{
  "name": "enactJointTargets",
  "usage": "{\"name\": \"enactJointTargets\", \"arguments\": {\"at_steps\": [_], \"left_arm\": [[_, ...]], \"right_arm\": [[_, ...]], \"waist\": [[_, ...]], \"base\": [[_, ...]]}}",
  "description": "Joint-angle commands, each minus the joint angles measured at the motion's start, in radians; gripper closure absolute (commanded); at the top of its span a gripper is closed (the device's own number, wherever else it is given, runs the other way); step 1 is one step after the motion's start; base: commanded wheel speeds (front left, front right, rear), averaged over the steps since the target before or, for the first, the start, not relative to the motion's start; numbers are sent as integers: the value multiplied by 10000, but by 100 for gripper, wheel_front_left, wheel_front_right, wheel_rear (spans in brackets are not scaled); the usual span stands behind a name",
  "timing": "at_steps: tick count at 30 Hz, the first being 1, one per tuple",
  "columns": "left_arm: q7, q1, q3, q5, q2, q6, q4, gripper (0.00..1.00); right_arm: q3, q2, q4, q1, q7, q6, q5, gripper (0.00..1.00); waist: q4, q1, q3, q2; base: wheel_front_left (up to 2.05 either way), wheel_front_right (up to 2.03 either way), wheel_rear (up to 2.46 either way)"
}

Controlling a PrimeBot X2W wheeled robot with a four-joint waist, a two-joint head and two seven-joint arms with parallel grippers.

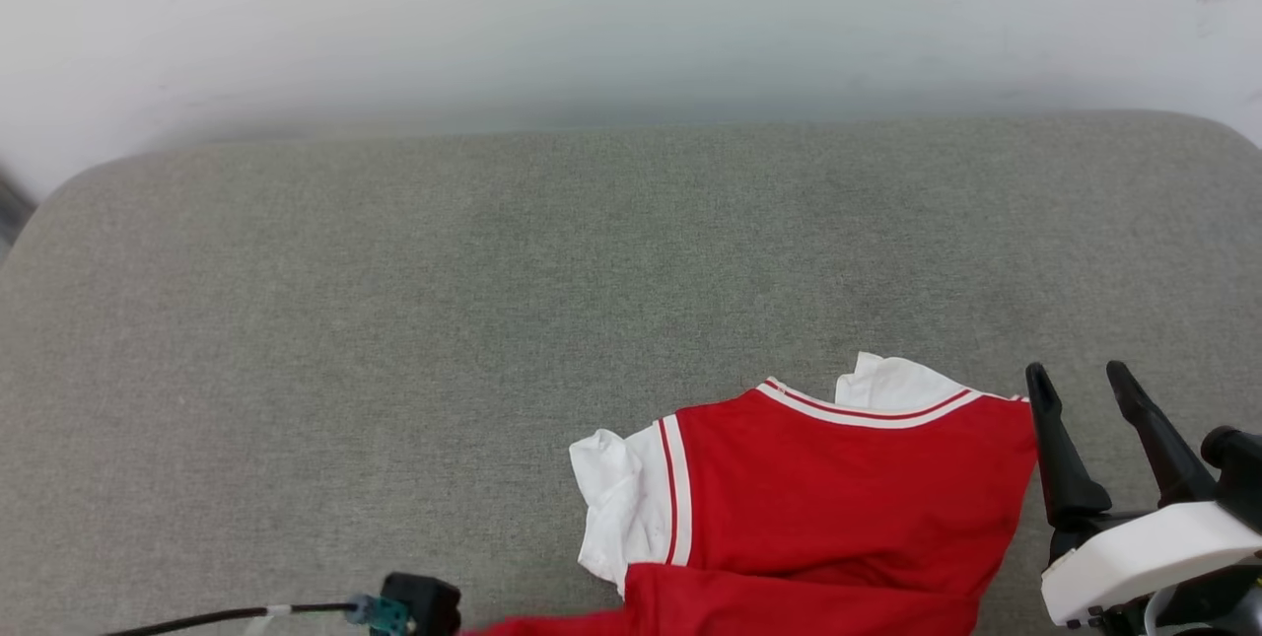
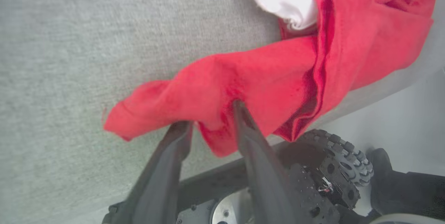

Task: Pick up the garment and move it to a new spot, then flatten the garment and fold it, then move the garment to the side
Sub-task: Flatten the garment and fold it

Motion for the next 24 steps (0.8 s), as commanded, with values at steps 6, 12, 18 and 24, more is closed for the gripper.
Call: {"name": "enactJointTargets", "arguments": {"at_steps": [6,12,18,24], "left_arm": [[-1564,-417,571,722,-153,343,-230,0],[-2902,-830,956,1445,-196,595,-609,0],[-4466,-1285,1403,2097,-294,727,-848,0],[-5746,-1509,1674,2577,-336,779,-976,0]], "right_arm": [[-84,19,-101,314,77,0,87,0],[-311,19,-49,432,75,0,248,0],[-729,19,58,456,262,0,267,0],[-1159,18,266,293,654,0,333,0]], "waist": [[-155,0,-215,0],[-327,0,-300,0],[-475,0,-286,0],[-521,0,-232,0]], "base": [[0,0,0],[0,0,0],[0,0,0],[0,0,0]]}}
